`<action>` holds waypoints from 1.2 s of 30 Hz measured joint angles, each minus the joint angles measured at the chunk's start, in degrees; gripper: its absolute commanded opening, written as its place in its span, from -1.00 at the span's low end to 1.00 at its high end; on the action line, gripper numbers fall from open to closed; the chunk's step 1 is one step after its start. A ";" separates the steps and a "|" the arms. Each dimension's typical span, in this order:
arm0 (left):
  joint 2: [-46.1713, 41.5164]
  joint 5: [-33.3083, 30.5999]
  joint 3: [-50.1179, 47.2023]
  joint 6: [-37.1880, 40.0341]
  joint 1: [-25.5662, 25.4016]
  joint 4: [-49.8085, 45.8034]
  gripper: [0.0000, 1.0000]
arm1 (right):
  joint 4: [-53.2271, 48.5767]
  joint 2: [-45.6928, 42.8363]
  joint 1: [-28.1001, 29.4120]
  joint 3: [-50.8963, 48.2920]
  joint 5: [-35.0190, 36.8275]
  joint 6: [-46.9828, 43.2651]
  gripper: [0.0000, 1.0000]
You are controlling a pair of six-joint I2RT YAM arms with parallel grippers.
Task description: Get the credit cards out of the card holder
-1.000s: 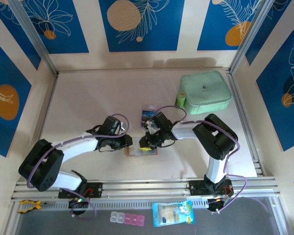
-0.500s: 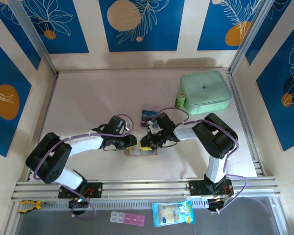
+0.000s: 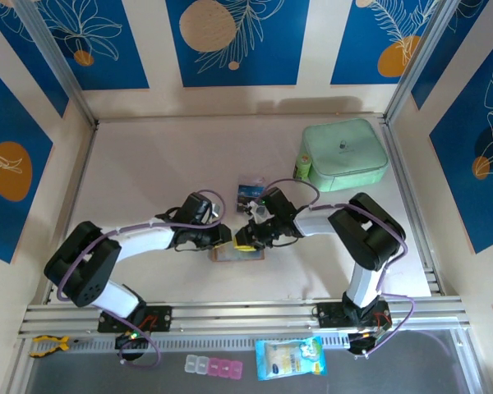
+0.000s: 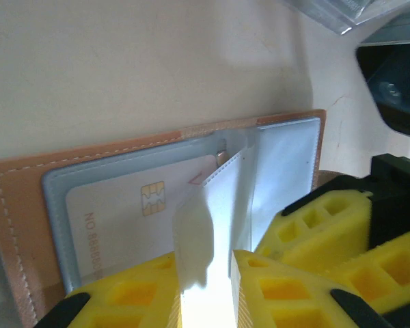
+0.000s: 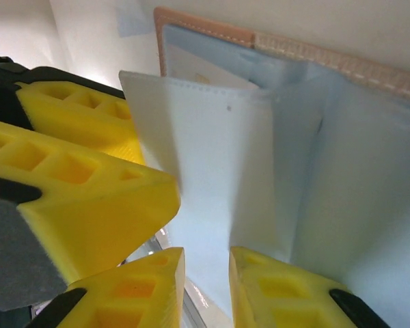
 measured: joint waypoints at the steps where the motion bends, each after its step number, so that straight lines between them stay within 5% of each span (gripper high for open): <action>1: -0.20 0.00 0.07 0.00 0.00 0.00 -0.52 | -0.44 -0.92 0.00 0.00 0.24 -0.02 -0.51; 26: 4.59 1.38 8.76 -0.02 -3.93 -1.29 -0.44 | -13.92 -17.49 -6.10 -1.84 7.61 -3.08 -0.46; 36: 9.07 1.99 11.04 -0.72 -5.53 -0.83 -0.16 | -18.38 -21.86 -9.42 -2.64 8.81 -4.76 -0.43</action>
